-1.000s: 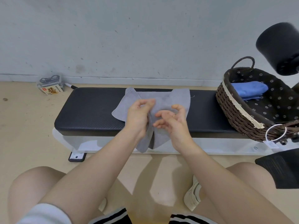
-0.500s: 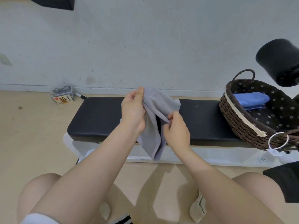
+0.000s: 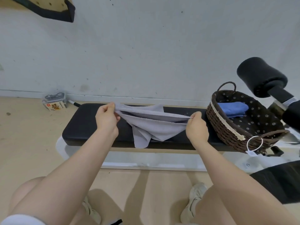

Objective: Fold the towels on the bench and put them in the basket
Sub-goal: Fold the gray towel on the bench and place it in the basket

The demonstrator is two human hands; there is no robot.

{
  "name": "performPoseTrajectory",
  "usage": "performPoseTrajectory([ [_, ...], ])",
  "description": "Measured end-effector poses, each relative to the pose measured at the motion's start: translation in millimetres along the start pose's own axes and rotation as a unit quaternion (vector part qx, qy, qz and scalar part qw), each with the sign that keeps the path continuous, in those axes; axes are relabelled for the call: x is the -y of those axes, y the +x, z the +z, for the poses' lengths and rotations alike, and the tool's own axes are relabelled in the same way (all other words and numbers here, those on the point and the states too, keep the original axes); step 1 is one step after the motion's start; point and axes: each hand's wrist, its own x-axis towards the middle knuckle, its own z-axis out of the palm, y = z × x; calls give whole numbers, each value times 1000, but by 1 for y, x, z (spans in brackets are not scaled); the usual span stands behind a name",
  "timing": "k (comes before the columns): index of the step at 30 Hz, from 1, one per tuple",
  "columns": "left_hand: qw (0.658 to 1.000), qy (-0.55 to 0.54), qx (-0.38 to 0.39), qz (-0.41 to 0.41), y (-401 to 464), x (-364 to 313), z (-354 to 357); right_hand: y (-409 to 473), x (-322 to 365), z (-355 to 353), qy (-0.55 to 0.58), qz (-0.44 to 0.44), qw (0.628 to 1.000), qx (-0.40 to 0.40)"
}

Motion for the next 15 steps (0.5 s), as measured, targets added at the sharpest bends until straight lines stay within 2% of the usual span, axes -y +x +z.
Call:
performPoseTrajectory([
  [2,997,-75,10,-25,1,-7,4,8,12,-7,165,95,982,17],
  [3,992,-117,18,-36,0,-12,9,12,21,-10,302,178,936,34],
  [4,986,-156,25,-47,-1,-17,14,13,30,-16,422,251,869,55],
  [5,980,-190,30,-58,-2,-22,19,13,37,-20,513,270,813,54],
  [6,973,-220,36,-69,-3,-28,24,13,44,-22,546,246,799,47],
  [8,955,-282,60,-75,-3,-40,32,14,57,-31,563,173,808,7],
  [10,938,-332,81,-62,-2,-55,35,19,64,-43,582,139,801,-28],
  [13,944,-315,102,-1,-2,-76,39,30,73,-64,632,139,759,-68],
  [15,948,-296,109,25,-6,-83,44,36,81,-75,648,140,744,-77],
])
